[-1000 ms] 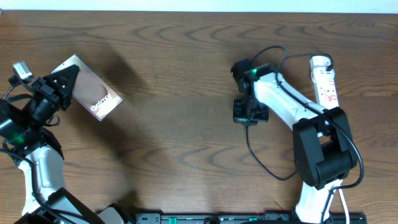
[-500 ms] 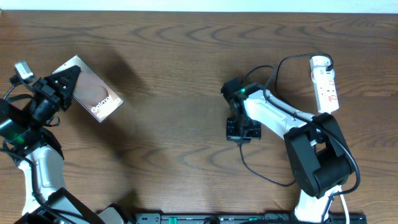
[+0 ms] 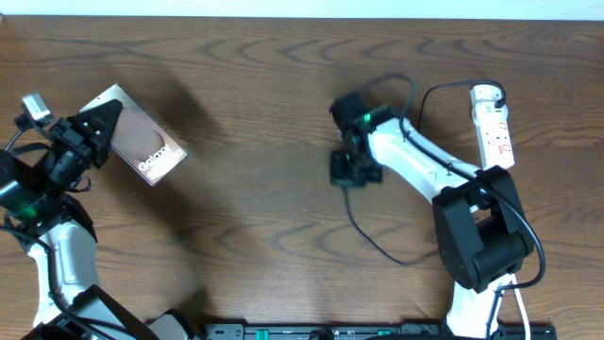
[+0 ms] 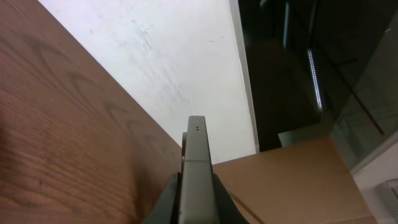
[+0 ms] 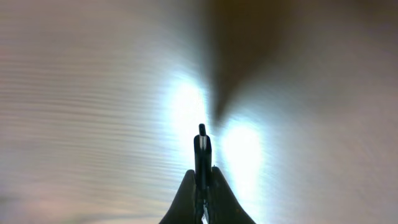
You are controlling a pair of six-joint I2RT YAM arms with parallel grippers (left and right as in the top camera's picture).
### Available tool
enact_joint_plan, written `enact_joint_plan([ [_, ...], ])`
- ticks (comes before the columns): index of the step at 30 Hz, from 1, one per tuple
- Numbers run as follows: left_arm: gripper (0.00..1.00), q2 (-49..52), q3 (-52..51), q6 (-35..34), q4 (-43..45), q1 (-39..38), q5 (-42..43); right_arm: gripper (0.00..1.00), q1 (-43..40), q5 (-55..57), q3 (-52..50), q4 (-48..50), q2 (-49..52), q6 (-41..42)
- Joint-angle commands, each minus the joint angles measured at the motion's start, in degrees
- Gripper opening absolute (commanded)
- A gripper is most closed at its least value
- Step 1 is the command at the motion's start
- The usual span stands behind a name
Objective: Plug charger to phone and switch on socket
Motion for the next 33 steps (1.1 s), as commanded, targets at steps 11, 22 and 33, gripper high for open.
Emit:
enact_joint_plan([
  [11, 0.07, -0.5, 0.6, 0.6, 0.6, -1.3, 1.9, 0.01, 8.2, -70.1, 6.5, 20.5, 0.0, -34.1],
  [22, 0.07, -0.5, 0.6, 0.6, 0.7, -7.1, 0.7, 0.01, 10.7, -78.7, 6.5, 29.5, 0.0, -28.9],
  [33, 0.07, -0.5, 0.6, -0.3, 0.7, -7.3, 0.1, 0.01, 10.7, -78.7, 6.3, 29.6, 1.5, -27.8],
])
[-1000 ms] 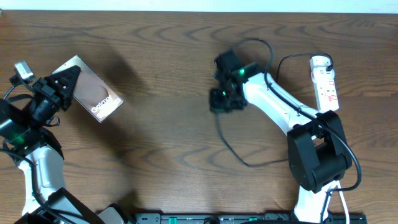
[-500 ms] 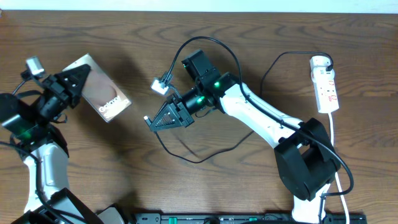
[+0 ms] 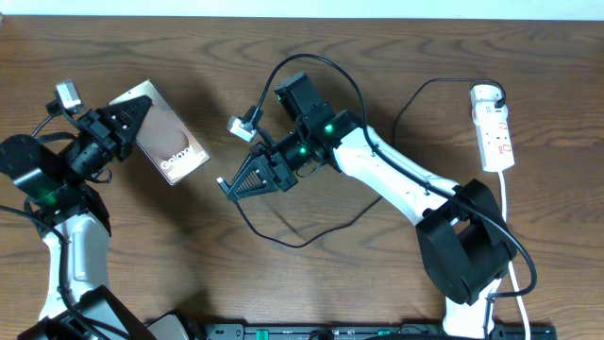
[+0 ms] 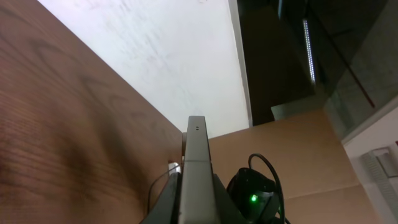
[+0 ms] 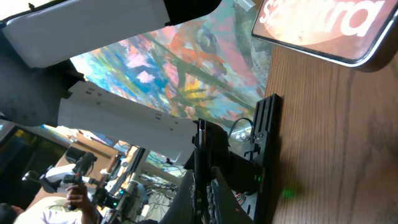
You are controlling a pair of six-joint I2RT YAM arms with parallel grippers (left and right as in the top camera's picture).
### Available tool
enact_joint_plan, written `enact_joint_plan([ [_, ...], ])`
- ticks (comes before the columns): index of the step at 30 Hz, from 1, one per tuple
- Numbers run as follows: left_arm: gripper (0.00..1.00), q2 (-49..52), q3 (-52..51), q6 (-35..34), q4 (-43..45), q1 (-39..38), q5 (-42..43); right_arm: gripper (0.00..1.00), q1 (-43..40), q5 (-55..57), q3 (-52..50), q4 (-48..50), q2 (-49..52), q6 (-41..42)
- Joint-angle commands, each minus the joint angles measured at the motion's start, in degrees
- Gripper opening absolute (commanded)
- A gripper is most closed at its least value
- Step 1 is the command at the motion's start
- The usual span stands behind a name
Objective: Plug charger to phone and switch on socket
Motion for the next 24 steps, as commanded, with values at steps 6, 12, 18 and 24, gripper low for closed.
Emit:
enact_joint_plan([
  [6, 0.07, -0.5, 0.6, -0.7, 0.7, -0.2, -0.1, 0.01, 0.3, -2.1, 0.3, 3.2, 5.6, 4.5],
  [12, 0.07, -0.5, 0.6, -0.3, 0.7, -1.1, 0.0, 0.01, 1.6, -2.1, 0.3, 10.2, 5.9, 8.2],
  [18, 0.07, -0.5, 0.6, 0.7, 0.7, -2.7, 0.2, 0.01, 2.3, -2.1, 0.3, 16.0, 5.9, 12.8],
  [24, 0.07, -0.5, 0.6, 0.9, 0.7, -2.7, 0.4, 0.01, 2.3, -2.1, 0.4, 16.3, 5.9, 12.9],
])
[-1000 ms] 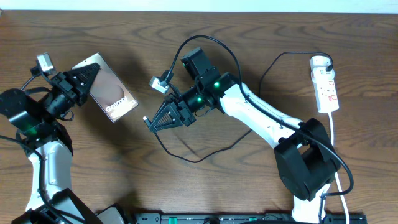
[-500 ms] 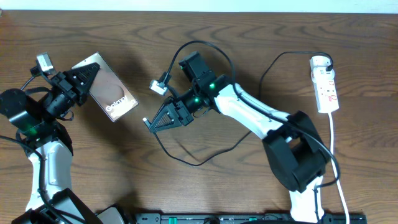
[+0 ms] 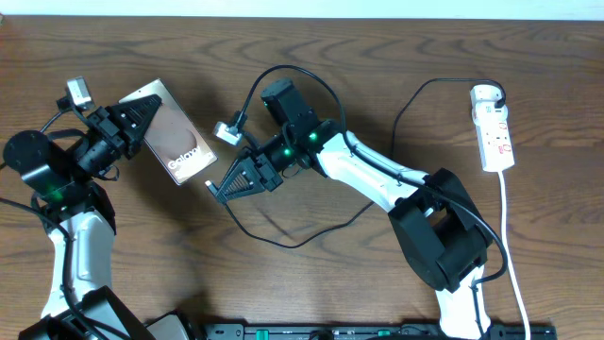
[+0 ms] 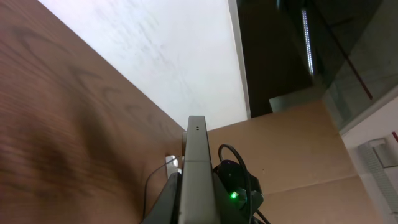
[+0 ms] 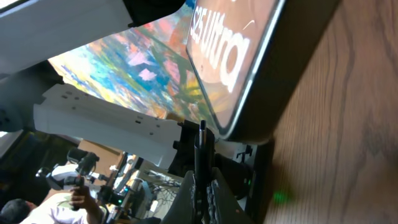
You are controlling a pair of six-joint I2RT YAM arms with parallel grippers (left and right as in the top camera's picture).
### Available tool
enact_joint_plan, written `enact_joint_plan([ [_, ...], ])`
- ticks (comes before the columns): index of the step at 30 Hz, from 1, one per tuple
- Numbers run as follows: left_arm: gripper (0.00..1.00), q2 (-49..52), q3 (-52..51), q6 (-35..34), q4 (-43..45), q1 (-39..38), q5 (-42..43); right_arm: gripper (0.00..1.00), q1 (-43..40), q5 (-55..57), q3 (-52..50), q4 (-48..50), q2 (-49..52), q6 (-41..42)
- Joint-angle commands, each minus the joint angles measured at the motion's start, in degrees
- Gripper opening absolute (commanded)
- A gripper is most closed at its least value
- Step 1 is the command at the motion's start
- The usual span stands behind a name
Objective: Plug charger to phone and switch on socket
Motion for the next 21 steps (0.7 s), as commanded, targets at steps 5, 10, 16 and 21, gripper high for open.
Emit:
enact_joint_plan([
  [5, 0.07, -0.5, 0.6, 1.0, 0.7, -0.2, 1.3, 0.01, 0.3, -1.3, 0.4, 1.9, -0.3, 1.5],
  [10, 0.07, -0.5, 0.6, 1.6, 0.7, -0.2, 1.5, 0.01, 0.3, -1.3, 0.4, 6.1, -0.3, 5.2],
  [16, 0.07, -0.5, 0.6, 1.7, 0.7, -0.2, 1.9, 0.01, 0.3, -1.3, 0.4, 8.7, -0.3, 7.4],
  [21, 0.07, -0.5, 0.6, 1.6, 0.6, -0.2, 1.9, 0.01, 0.3, -1.3, 0.4, 8.7, -0.3, 7.3],
])
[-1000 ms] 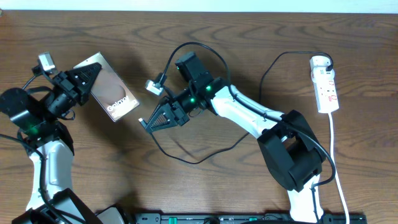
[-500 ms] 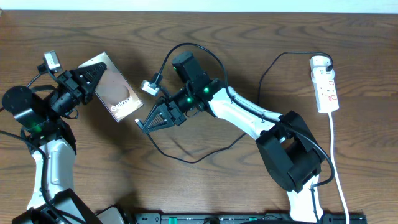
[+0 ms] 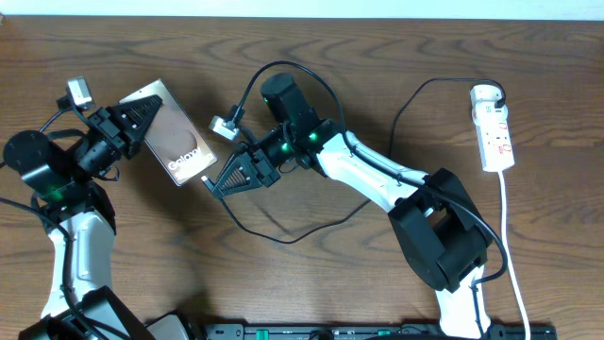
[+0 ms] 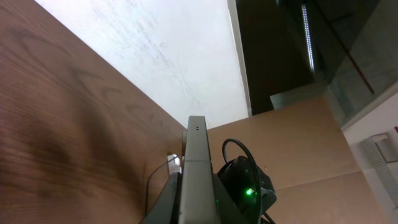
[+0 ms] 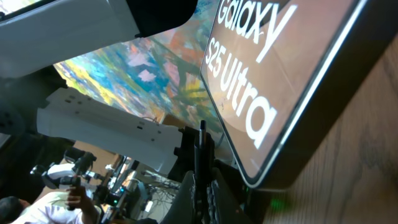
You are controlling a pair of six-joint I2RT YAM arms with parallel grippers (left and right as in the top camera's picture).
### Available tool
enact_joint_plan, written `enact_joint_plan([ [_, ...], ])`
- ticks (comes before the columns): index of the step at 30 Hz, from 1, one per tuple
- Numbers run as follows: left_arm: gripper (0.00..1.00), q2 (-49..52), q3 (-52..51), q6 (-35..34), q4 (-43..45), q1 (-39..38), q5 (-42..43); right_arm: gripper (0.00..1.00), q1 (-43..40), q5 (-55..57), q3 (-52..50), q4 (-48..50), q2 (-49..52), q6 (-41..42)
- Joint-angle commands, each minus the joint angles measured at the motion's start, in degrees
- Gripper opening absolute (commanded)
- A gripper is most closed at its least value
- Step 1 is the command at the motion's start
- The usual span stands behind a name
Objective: Plug charger to phone and switch on socket
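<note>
My left gripper (image 3: 121,130) is shut on the phone (image 3: 174,144), holding it off the table at the left; its screen reads "Galaxy". The left wrist view shows the phone (image 4: 197,167) edge-on between the fingers. My right gripper (image 3: 222,179) is shut on the charger plug (image 3: 206,180), whose tip sits just below the phone's lower right end. From the right wrist the plug (image 5: 203,154) points up beside the phone (image 5: 292,81). The black cable (image 3: 311,222) trails back toward the white socket strip (image 3: 494,127) at the far right.
A small white connector (image 3: 223,126) on the cable hangs above my right wrist. The cable loops over the wooden table (image 3: 396,57) between the arms. The strip's white lead (image 3: 514,255) runs down the right edge.
My right gripper has shifted slightly up and left, bringing the plug tip closer to the phone's lower end. The phone fills more of the right wrist view. The left gripper has stayed put.
At first my right gripper was down on the table at centre, shut on the plug, while my left held the phone at the far left. Then the right arm was raised and reaching left and the phone nearer centre. Since then the plug has closed on the phone's end.
</note>
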Motion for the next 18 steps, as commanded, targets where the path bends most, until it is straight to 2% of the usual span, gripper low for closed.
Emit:
enact_joint_plan([
  [1, 0.07, -0.5, 0.6, -0.1, 0.6, -0.2, 1.4, 0.01, 0.3, -1.2, 0.4, 0.1, -0.3, 0.8],
  [18, 0.07, -0.5, 0.6, -1.0, 0.6, -1.2, 0.7, 0.01, 0.3, -0.7, 0.4, 0.0, -0.3, 1.3],
])
